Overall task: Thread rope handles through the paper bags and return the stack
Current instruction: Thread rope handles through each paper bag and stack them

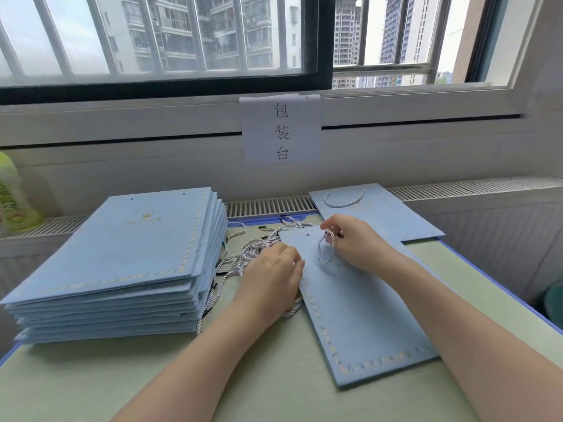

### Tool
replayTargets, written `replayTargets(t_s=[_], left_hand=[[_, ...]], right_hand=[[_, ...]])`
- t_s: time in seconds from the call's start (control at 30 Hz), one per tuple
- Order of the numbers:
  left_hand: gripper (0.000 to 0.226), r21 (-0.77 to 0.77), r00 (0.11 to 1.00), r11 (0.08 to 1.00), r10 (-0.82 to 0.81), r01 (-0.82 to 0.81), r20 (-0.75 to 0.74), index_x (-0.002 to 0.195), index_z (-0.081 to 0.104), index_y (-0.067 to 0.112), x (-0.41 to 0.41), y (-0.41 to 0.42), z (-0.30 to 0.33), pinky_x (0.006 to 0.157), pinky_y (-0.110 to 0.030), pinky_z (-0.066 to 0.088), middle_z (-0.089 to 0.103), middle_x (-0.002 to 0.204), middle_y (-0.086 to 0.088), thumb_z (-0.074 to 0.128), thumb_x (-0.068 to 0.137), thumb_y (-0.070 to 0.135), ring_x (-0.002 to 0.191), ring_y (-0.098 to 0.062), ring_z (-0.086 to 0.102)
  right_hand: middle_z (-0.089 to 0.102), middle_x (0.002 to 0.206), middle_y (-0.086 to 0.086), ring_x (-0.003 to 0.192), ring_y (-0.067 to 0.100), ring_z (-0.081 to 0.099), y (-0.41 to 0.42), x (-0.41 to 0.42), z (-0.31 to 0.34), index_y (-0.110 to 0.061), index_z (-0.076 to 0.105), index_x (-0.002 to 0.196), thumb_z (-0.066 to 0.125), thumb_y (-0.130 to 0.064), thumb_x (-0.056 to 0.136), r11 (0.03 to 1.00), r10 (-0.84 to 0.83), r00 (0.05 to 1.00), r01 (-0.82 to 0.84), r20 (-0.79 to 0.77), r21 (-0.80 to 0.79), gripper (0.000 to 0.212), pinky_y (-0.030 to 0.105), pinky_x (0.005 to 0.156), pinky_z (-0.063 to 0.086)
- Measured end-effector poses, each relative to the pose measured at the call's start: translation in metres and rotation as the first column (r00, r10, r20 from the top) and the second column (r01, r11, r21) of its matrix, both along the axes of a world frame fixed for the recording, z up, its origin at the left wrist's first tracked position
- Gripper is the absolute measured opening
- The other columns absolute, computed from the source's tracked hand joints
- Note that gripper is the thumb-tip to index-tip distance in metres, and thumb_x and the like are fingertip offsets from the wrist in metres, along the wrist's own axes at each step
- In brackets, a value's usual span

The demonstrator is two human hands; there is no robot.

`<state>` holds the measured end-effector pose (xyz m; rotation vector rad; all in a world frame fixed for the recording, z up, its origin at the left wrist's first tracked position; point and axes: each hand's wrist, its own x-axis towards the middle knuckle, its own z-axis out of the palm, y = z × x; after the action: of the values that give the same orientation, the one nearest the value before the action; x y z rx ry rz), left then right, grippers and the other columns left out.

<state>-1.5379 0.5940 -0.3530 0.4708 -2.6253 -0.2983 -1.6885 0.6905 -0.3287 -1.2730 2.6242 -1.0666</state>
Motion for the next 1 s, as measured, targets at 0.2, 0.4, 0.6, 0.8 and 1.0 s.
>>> replayTargets(t_s=[0.2,0.4,0.6,0.8,1.0], left_hand=[[0.026,-0.040,0.973,0.972,0.231,-0.231,-0.013,0.088,0.053,0.014,0.005,-0.005,0.005,0.086,-0.035,0.036,0.062,0.094,-0.004,0.034,0.099,0.027,0.096,-0.024,0.050],[0.030,0.249,0.979,0.961,0.154,-0.117,-0.135,0.125,0.053,0.015,0.000,-0.004,0.003,0.089,-0.038,0.038,0.064,0.091,-0.002,0.042,0.097,0.020,0.101,-0.026,0.047],[0.021,0.399,0.952,0.916,0.153,-0.037,-0.263,0.115,0.056,0.014,0.002,-0.003,0.005,0.079,-0.040,0.050,0.064,0.085,0.003,0.045,0.098,0.019,0.081,-0.017,0.061],[0.021,0.097,0.936,0.959,0.282,-0.267,-0.211,0.109,0.056,0.019,0.005,-0.003,0.012,0.072,-0.036,0.045,0.068,0.091,-0.005,0.038,0.097,0.023,0.088,-0.028,0.060],[0.022,-0.116,0.962,0.966,0.210,-0.232,-0.173,0.111,0.060,0.016,0.003,-0.006,0.008,0.086,-0.035,0.036,0.062,0.110,-0.002,0.045,0.095,0.020,0.105,-0.024,0.050]], right_hand=[[0.056,0.123,0.007,0.114,0.028,0.049,0.011,-0.008,0.001,-0.013,0.051,0.122,0.037,-0.002,0.088,0.934,-0.227,0.924,0.296,-0.308,0.198,0.038,0.034,0.085,0.039],[0.048,0.123,0.014,0.117,0.032,0.040,0.021,-0.018,-0.001,-0.001,0.044,0.118,0.040,-0.006,0.090,0.819,-0.396,0.884,0.463,-0.250,0.340,0.029,0.036,0.087,0.035],[0.047,0.098,0.016,0.094,0.033,0.041,0.026,-0.027,0.008,-0.007,0.038,0.075,0.037,-0.002,0.089,0.843,-0.412,0.907,0.417,-0.090,0.340,0.014,0.029,0.066,0.034],[0.039,0.069,0.006,0.075,0.027,0.042,0.033,-0.022,0.029,-0.010,0.032,0.067,0.039,0.006,0.082,0.836,-0.386,0.902,0.430,-0.192,0.341,0.023,0.025,0.049,0.024],[0.056,0.114,0.009,0.103,0.031,0.052,0.026,-0.013,0.029,-0.011,0.057,0.110,0.041,0.000,0.086,0.904,-0.332,0.910,0.382,-0.249,0.189,0.031,0.031,0.075,0.041]])
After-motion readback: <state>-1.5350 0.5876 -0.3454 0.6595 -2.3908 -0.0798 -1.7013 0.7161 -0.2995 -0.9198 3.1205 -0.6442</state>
